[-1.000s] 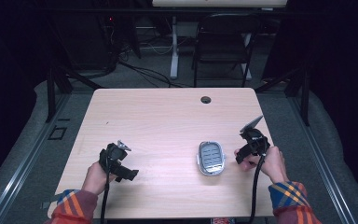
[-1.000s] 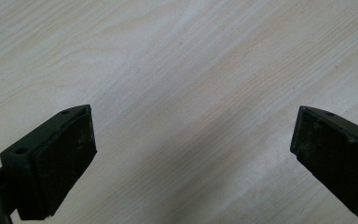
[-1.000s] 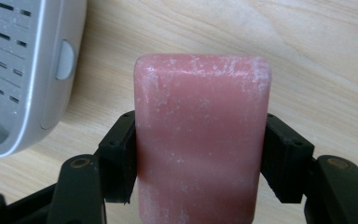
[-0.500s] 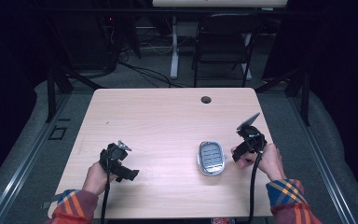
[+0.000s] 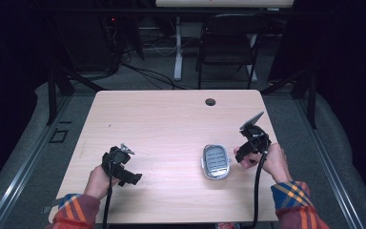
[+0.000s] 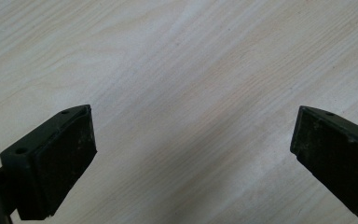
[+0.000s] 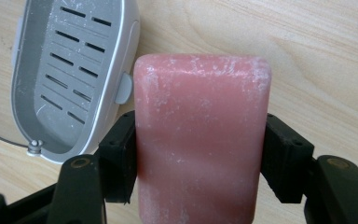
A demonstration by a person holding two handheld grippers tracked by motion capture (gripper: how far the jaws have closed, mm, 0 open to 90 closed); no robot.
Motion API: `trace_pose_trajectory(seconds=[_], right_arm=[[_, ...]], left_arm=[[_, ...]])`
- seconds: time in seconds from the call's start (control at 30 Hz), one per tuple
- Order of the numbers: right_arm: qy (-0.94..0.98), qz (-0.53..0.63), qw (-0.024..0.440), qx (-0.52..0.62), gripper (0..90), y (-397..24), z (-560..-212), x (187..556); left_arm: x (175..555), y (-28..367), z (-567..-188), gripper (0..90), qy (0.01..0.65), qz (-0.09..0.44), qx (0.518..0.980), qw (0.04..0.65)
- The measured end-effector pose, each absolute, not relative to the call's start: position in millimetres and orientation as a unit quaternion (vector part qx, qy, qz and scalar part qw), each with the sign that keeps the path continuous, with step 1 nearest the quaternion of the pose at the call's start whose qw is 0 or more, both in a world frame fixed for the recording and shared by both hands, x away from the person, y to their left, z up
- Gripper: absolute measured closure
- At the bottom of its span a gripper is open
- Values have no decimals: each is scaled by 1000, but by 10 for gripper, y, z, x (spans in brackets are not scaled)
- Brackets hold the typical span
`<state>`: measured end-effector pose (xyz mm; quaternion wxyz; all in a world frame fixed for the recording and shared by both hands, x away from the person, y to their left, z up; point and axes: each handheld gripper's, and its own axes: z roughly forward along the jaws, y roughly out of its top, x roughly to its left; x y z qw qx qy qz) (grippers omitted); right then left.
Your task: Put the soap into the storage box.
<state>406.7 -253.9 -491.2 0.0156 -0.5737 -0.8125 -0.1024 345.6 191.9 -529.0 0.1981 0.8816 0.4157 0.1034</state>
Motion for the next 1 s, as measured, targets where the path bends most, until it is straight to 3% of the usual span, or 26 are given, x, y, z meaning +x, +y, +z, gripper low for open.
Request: trace_pose_trajectory(seconds=[1.0], right_arm=[[-826, -115, 11, -552, 371, -2332, -4669, 4053]], left_arm=[[3458, 1900, -5297, 1, 414, 103, 883, 195]])
